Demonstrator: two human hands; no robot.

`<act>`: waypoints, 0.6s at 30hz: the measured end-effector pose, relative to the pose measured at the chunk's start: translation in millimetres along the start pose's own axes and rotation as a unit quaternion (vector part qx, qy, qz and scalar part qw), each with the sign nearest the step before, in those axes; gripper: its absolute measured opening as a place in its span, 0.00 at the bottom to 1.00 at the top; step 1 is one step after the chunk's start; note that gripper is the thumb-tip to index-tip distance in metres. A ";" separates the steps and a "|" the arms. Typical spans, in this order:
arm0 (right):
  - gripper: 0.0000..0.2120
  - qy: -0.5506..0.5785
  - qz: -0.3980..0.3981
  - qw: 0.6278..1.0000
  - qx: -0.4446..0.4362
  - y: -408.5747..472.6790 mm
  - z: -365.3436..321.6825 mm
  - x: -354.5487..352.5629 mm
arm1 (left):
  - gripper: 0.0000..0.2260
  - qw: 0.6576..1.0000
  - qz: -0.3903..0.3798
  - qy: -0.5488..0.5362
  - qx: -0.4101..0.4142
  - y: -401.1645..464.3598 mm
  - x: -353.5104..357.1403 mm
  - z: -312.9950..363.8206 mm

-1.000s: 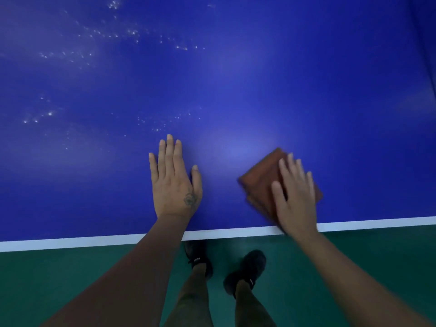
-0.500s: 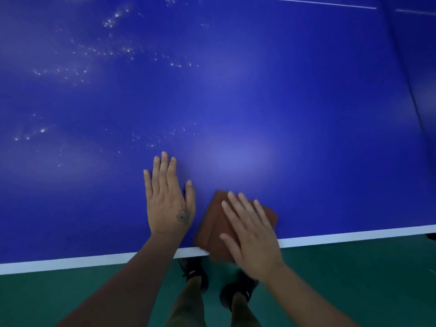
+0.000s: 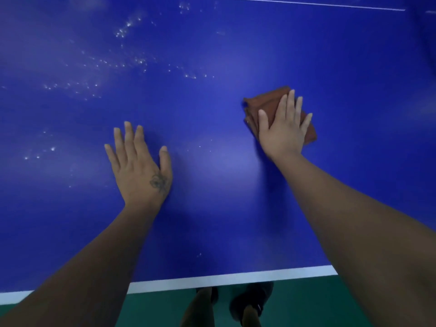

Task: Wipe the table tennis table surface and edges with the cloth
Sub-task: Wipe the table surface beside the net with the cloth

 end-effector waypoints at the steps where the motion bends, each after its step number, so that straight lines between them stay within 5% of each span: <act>1: 0.39 -0.008 -0.001 1.000 -0.007 3.3 -13.0 2.4 | 0.31 1.000 -0.011 0.011 -0.007 2.8 -0.3 -9.2; 11: 0.37 -0.061 -0.003 0.961 -0.271 -91.0 -111.8 29.7 | 0.31 0.998 -0.016 0.052 0.025 -3.3 5.8 -30.3; 18: 0.38 -0.030 -0.017 0.962 -0.271 -69.6 -92.8 21.2 | 0.29 0.999 -0.001 0.026 0.031 -4.8 4.0 -34.2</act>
Point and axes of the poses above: each hand's wrist, its own y-axis towards the middle knuckle, its own x-axis out of the palm, z = x × y, the point moved 5 cm from there along y, towards the middle knuckle, and after that the axes turned 5 degrees about x, right-handed, at the moved point
